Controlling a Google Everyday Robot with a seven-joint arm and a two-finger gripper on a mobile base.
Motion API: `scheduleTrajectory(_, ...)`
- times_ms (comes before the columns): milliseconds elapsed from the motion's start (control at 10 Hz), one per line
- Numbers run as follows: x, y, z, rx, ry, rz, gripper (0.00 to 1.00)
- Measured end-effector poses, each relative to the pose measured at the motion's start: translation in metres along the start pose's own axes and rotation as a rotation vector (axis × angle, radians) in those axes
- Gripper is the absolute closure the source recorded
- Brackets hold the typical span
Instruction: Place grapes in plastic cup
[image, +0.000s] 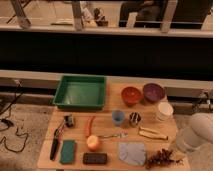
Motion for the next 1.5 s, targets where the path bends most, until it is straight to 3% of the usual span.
scheduleTrajectory(300, -0.005, 0.002, -0.007, 0.008, -0.006, -0.021, 1.00)
scheduleTrajectory(600, -0.015, 0.003, -0.021, 0.046, 0.005, -0.057, 1.00)
scheduleTrajectory(1000, -0.057, 0.021, -0.066, 0.108, 0.048, -0.170, 1.00)
scheduleTrajectory(1500, -0.081, 0.025, -0.091, 0.150, 0.079, -0.251, 1.00)
